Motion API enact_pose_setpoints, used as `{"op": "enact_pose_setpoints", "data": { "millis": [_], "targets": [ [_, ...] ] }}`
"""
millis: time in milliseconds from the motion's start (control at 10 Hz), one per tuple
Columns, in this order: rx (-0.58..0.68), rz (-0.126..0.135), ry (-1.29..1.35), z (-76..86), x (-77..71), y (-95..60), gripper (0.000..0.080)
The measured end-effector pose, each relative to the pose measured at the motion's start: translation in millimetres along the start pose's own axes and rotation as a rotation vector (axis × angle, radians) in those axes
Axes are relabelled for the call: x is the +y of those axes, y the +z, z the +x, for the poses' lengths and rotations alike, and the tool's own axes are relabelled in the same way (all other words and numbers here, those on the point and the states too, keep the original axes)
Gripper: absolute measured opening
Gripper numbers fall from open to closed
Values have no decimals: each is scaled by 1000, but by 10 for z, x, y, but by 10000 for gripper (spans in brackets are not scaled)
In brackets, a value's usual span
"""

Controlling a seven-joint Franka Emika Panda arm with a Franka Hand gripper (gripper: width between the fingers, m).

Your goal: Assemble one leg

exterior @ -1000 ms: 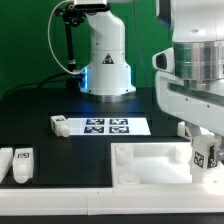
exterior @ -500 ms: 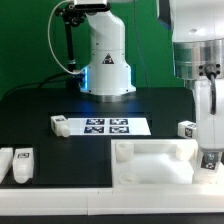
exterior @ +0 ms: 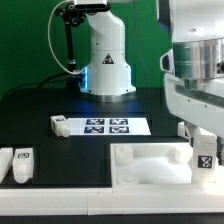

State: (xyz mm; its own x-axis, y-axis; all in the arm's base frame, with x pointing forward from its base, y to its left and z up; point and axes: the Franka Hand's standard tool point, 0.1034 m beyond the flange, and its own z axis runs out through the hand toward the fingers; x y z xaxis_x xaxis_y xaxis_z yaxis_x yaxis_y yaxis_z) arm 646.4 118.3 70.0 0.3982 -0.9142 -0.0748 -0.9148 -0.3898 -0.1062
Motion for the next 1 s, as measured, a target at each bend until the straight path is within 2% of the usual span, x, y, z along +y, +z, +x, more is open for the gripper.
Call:
{"op": "enact_pose_setpoints", "data": {
  "millis": [300, 400, 500, 600, 800, 1000],
  "targets": [
    [1, -2, -197, 11, 9, 12, 648],
    [7, -14, -371, 20, 15, 9, 649],
    [9, -38, -591, 23, 20, -6, 649],
    [2, -48, -730, 20, 20, -15, 649],
    [3, -52, -779, 23, 28, -4, 649],
    [4, -52, -761, 25, 30, -3, 405]
  ]
}}
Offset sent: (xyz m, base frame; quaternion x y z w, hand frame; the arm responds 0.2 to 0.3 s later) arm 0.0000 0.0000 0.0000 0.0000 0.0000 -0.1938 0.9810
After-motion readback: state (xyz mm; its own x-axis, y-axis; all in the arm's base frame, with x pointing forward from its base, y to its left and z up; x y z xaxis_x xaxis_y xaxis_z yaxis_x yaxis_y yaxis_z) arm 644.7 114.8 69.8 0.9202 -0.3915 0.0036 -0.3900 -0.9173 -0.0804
